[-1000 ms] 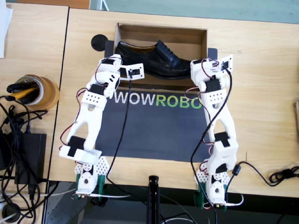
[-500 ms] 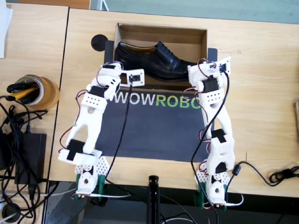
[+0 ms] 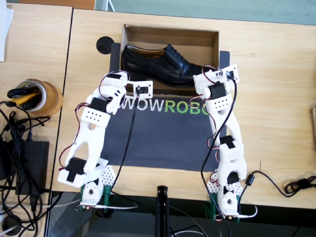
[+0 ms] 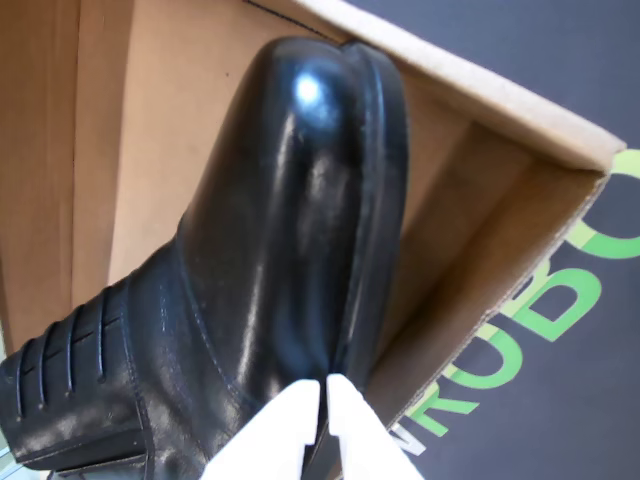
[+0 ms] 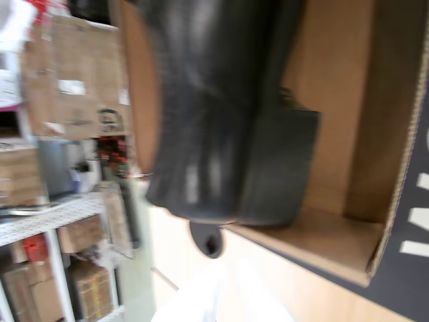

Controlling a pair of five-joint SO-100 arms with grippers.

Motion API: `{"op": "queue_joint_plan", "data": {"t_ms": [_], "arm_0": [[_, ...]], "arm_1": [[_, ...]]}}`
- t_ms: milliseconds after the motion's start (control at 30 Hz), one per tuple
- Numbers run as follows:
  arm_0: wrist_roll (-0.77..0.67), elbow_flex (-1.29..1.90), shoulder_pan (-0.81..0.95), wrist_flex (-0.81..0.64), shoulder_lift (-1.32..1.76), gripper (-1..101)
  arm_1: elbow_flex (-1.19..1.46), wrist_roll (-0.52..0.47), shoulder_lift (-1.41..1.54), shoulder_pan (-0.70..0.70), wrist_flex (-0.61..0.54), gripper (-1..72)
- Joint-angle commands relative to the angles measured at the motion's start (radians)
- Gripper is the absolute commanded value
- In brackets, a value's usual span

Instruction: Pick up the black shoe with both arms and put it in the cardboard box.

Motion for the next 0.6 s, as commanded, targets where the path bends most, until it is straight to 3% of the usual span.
{"op": "queue_joint_plan", "data": {"t_ms": [0,267,567], "arm_0": [[0.003,0.008,0.026,0.064,0.089,0],[0.032,0.193,0.029,0.077,0.235,0],[0.040,0.189,0.023,0.146,0.394,0]], "arm_1": [[-0.081,-0.014,-0.040,-0.021,0.043,0.0],[-0.067,-0.020,-0.058,-0.020,0.043,0.1],[0.117,-0.037,0.244,0.041,0.043,1.7]]}}
